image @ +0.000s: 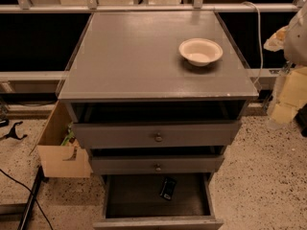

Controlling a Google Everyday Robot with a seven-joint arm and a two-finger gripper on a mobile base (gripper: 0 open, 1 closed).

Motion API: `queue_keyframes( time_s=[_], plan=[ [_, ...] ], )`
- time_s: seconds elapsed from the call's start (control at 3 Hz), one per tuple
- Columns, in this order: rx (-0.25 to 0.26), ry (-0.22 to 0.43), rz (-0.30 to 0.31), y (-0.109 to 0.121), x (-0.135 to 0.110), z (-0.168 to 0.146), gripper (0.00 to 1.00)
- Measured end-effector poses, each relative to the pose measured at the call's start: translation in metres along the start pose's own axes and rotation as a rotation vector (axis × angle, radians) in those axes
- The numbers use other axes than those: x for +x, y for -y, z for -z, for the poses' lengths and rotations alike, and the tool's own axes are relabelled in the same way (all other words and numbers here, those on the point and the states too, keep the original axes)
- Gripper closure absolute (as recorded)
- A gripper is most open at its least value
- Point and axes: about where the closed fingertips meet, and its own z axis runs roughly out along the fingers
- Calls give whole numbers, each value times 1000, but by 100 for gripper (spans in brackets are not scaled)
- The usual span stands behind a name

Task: Pick rxbar blueberry from bottom drawer and place on counter

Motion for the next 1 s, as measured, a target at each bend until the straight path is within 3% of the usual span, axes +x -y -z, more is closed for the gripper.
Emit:
queue_keyframes(
  time_s=[0.33, 1.0],
  plan=[
    [0, 0, 0, 0, 0, 0, 0],
    [-2, 50, -130, -19, 8, -44, 0]
  ],
)
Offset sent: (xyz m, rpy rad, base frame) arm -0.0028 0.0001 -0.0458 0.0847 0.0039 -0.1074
